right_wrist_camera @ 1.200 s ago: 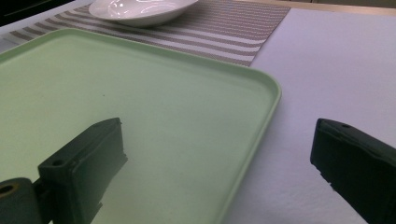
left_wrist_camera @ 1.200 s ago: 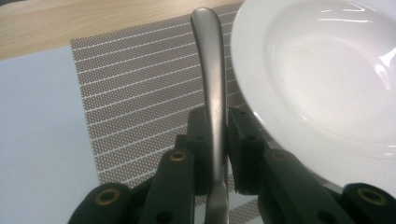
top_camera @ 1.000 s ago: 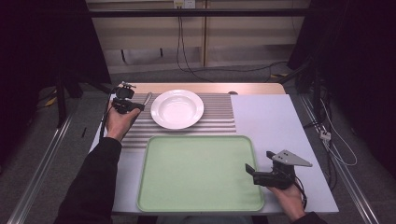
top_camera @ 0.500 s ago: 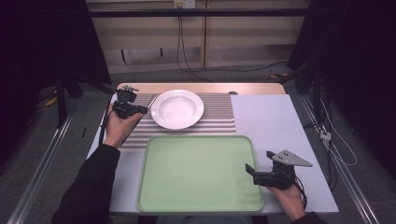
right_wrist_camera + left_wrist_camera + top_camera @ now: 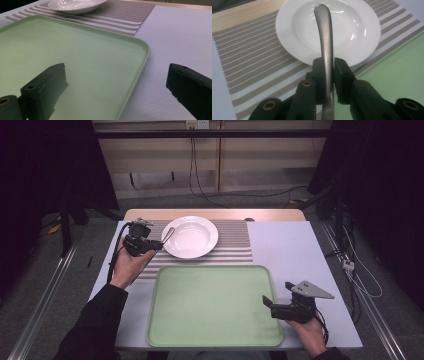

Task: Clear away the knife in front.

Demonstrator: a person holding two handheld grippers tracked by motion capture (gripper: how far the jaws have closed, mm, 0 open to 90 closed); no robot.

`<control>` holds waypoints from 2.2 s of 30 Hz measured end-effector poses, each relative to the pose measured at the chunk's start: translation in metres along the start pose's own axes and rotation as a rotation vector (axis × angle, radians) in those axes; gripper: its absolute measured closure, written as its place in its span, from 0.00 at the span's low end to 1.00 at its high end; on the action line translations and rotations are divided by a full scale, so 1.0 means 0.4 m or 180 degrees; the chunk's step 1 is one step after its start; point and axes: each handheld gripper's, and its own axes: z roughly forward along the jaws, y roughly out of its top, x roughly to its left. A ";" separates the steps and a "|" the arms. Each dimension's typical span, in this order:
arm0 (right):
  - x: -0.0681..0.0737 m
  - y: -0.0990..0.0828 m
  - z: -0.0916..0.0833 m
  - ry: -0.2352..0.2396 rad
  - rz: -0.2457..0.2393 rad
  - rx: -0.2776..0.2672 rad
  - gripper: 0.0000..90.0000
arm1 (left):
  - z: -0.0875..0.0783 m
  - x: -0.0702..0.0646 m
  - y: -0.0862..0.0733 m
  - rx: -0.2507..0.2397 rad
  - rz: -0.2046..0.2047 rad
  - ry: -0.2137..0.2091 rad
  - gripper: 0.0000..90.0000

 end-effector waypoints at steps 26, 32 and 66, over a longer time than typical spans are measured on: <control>0.002 0.000 0.000 0.0009 -0.0006 -0.0001 0.03 | -0.004 -0.145 -0.071 0.0230 0.0135 -0.0272 0.89; 0.003 0.001 0.000 0.0012 -0.0007 0.0000 0.03 | 0.007 -0.175 -0.093 0.0347 0.0151 -0.0347 0.89; 0.005 0.000 -0.001 0.0027 -0.0024 -0.0009 0.03 | 0.094 -0.261 -0.183 0.0632 0.0125 -0.0425 0.89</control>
